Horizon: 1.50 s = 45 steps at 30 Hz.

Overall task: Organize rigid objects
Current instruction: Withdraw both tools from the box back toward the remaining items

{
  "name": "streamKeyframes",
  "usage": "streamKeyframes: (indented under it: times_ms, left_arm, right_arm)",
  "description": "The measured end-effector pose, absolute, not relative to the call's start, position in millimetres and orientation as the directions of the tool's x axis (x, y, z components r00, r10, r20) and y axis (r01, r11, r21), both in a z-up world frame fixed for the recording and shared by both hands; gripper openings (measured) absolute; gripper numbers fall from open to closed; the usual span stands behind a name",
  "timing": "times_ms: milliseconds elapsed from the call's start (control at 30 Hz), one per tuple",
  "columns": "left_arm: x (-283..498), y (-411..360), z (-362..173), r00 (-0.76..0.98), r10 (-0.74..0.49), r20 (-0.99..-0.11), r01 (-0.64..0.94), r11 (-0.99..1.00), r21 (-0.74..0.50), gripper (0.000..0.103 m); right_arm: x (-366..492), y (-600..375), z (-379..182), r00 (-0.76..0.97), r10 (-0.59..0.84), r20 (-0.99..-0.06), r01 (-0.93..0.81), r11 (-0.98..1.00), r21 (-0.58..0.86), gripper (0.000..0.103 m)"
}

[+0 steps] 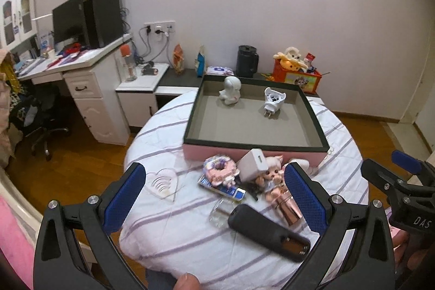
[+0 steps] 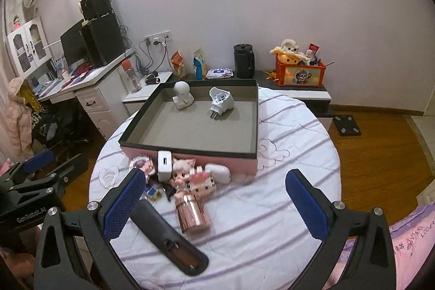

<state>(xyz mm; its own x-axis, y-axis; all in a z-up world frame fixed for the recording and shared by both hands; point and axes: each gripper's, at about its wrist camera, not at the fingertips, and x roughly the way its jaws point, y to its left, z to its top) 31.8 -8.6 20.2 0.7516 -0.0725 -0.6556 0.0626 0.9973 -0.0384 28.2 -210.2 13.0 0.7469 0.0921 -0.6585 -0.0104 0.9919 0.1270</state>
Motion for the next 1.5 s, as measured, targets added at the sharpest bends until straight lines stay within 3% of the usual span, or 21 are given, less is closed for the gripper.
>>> streamKeyframes:
  times_ms: [567, 1500]
  left_arm:
    - [-9.1, -4.2, 15.1, 0.755, -0.031, -0.655, 0.027, 0.999, -0.017, 0.103]
    - [-13.2, 2.8, 14.0, 0.754, -0.003, -0.656, 0.007, 1.000, 0.003, 0.103]
  right_arm:
    - [-13.2, -211.0, 4.6, 0.747, 0.081, -0.660, 0.006, 0.992, 0.128, 0.103]
    - [-16.3, -201.8, 8.0, 0.749, 0.099, -0.656, -0.028, 0.993, 0.118, 0.103]
